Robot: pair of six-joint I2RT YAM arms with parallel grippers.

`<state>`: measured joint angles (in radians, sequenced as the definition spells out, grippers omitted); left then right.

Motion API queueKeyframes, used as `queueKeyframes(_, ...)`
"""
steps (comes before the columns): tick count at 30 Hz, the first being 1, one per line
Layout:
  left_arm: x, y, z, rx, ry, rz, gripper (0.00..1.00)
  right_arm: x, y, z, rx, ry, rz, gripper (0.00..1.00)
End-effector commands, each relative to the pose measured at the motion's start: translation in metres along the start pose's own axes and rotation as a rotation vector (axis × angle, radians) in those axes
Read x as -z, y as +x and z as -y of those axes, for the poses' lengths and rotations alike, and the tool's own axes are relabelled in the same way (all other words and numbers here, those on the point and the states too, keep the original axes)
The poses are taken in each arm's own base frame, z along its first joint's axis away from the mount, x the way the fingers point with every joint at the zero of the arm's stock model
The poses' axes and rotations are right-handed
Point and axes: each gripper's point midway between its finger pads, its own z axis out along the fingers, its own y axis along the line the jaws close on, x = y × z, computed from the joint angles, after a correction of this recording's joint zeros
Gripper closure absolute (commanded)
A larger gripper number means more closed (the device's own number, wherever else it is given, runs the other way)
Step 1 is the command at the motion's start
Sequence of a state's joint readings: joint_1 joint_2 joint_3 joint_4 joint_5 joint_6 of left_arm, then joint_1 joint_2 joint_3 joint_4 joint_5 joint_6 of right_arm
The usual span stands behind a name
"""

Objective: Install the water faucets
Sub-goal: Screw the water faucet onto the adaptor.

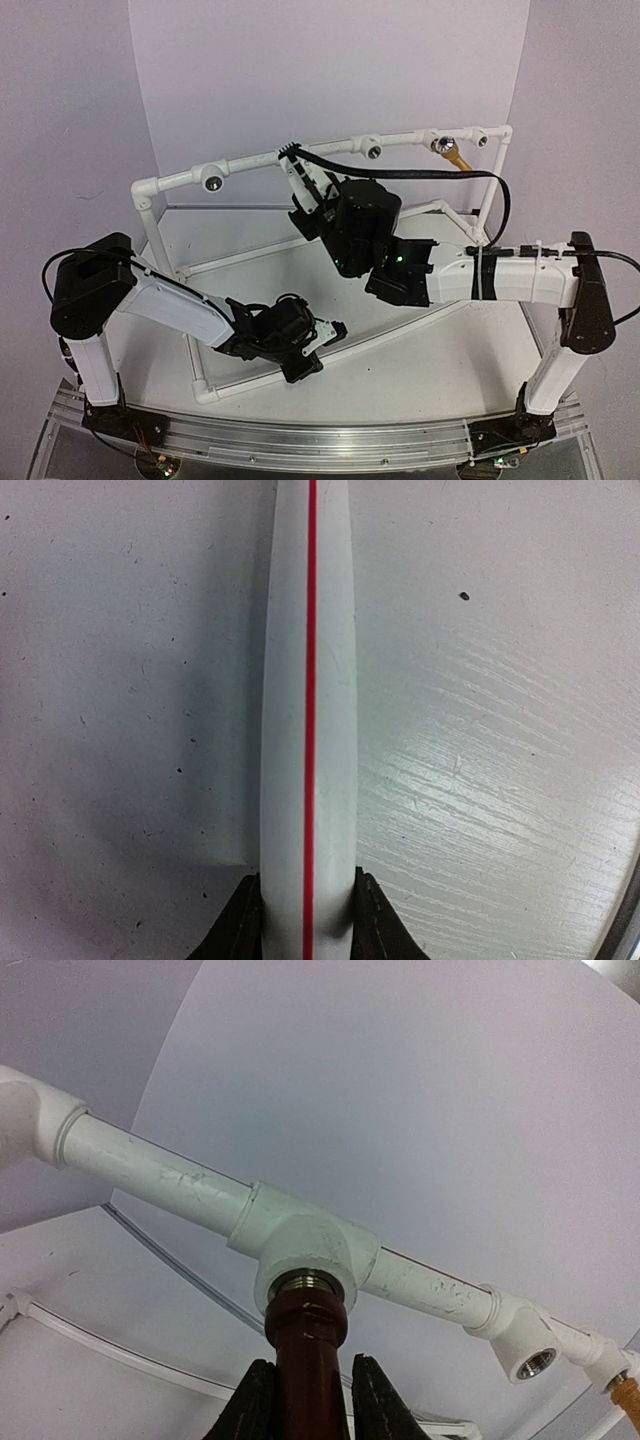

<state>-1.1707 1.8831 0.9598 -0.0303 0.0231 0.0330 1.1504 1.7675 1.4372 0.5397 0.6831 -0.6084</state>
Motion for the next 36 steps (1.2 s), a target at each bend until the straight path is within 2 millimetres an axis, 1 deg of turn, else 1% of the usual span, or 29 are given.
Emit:
queueKeyframes(1,-0.032,0.046,0.043,-0.07,0.153,-0.131,1.0,-0.011,-0.022,0.025,-0.218,-0.003,0.069,1.0)
queueKeyframes(8,-0.032,0.046,0.046,-0.076,0.159,-0.132,1.0,-0.014,-0.022,0.028,-0.403,-0.022,0.062,1.0)
queueKeyframes(12,-0.032,0.046,0.047,-0.078,0.162,-0.135,1.0,-0.018,-0.018,0.035,-0.523,-0.034,0.055,1.0)
queueKeyframes(18,-0.032,0.047,0.049,-0.083,0.164,-0.137,1.0,-0.024,-0.014,0.038,-0.617,-0.047,0.052,1.0)
queueKeyframes(27,-0.033,0.048,0.052,-0.087,0.172,-0.142,1.0,-0.032,-0.011,0.05,-0.844,-0.067,0.046,1.0)
queueKeyframes(32,-0.034,0.049,0.052,-0.088,0.175,-0.148,1.0,-0.037,-0.003,0.058,-0.989,-0.081,0.033,1.0)
queueKeyframes(36,-0.034,0.048,0.054,-0.09,0.179,-0.145,1.0,-0.042,0.006,0.058,-1.071,-0.087,0.018,1.0)
